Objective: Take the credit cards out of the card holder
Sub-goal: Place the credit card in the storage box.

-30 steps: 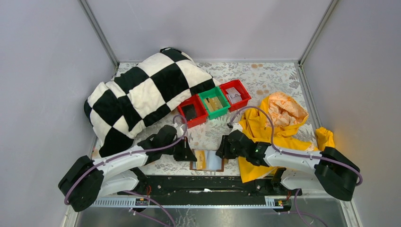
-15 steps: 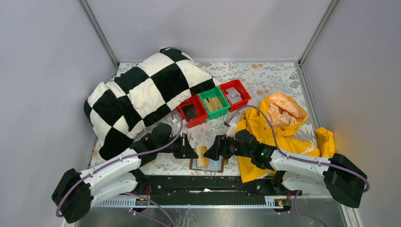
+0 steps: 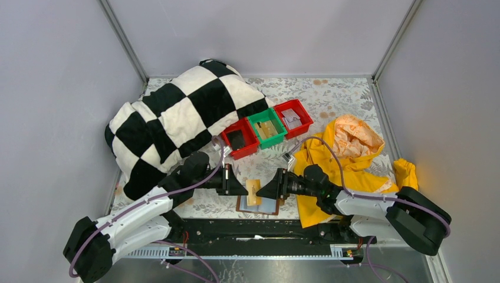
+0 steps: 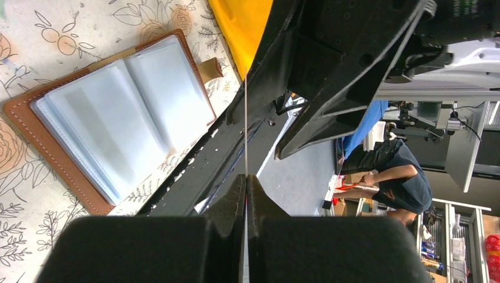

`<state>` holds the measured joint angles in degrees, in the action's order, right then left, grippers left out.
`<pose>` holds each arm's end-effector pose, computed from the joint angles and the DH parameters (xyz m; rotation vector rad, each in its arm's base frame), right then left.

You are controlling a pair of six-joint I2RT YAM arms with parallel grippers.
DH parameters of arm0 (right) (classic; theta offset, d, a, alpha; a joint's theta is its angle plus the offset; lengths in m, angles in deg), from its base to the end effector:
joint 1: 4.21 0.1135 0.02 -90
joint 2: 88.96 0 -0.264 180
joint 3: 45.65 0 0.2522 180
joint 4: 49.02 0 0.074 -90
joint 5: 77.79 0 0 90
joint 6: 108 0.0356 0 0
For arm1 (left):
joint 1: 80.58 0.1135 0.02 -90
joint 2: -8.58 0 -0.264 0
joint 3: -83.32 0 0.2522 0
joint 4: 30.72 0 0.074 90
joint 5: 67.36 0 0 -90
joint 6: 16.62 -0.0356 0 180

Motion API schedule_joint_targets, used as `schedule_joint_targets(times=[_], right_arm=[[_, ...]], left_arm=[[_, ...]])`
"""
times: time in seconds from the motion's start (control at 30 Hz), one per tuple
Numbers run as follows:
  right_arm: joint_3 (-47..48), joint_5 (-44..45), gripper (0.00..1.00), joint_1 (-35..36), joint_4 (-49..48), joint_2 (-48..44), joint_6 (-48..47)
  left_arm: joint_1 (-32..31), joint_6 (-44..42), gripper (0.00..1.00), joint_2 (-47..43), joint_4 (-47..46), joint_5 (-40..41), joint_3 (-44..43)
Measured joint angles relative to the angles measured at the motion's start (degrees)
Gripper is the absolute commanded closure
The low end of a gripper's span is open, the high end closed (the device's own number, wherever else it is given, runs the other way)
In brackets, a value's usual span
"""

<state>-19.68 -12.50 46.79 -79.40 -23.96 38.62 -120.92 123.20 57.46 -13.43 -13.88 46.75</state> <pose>0.1203 0.1722 0.1780 -0.2811 2.0386 1.6642 0.1250 -0.1340 0.2079 0.2570 2.3933 -1.5249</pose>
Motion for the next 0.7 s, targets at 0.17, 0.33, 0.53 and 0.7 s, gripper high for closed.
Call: schedule_joint_targets(times=[0.17,0.33,0.53,0.7], right_arm=[[-1.86,-4.94,0.58,-1.25,-11.28,4.59,4.44],[-1.86,-7.39,0.74,-1.36,-17.62,6.60,6.73],[-1.44,-7.96,1.00,-1.66,-16.96,6.97,7.26],[4.90,-5.66,1.00,-4.98,1.70,0.52,-0.02]], left_arm=[[0.28,0.46,1.00,0.00,-1.11,-1.36,0.00],[0.37,1.07,1.00,0.00,-2.29,-2.34,0.00],[0.57,1.16,0.67,0.00,-3.02,-2.75,0.00],[1.62,-2.36,0.38,1.33,5.60,0.31,-3.17]])
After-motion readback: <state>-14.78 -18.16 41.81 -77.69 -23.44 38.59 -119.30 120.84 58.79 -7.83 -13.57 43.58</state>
